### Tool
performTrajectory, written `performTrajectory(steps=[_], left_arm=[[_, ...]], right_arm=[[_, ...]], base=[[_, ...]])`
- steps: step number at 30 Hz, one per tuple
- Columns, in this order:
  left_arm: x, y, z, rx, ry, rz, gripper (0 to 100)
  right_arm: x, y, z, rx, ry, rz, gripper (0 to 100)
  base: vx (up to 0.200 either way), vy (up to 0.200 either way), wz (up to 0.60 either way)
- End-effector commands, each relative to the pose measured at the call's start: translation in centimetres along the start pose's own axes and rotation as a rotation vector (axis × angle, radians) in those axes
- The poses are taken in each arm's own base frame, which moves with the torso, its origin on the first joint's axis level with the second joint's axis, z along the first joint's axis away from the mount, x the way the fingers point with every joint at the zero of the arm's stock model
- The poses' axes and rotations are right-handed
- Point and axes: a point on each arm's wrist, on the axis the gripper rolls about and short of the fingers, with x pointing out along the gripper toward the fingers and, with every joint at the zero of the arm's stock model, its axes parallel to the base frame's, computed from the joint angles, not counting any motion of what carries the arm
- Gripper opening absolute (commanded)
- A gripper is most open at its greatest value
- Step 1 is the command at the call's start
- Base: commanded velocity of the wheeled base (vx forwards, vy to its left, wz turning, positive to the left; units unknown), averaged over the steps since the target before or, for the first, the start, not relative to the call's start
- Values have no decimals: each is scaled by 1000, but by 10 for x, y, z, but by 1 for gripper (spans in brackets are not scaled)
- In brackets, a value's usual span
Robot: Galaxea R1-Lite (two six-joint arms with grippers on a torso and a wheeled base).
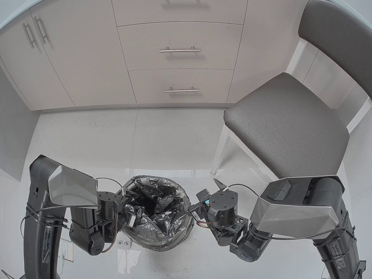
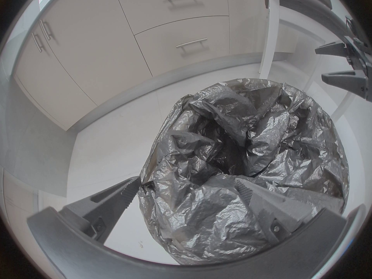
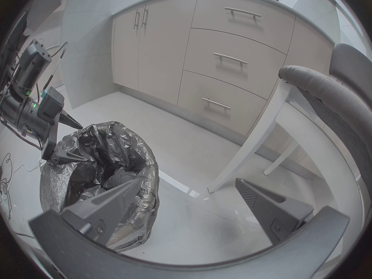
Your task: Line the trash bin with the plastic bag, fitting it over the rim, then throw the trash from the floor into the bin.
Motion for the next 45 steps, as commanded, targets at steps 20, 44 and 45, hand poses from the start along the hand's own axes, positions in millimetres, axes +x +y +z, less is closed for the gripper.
performTrajectory(steps=[20,44,45], left_arm=[[-14,6,-22,107,59,-159,100],[-56,27,27,-30,-88,-126,100],[-56,29,28,-35,-91,-120,100]], right_arm=[[1,2,-7,-6,13,3,100],[6,3,2,23,-38,-13,100],[6,3,3,24,-40,-12,100]], base=[[0,0,0],[0,0,0],[0,0,0]])
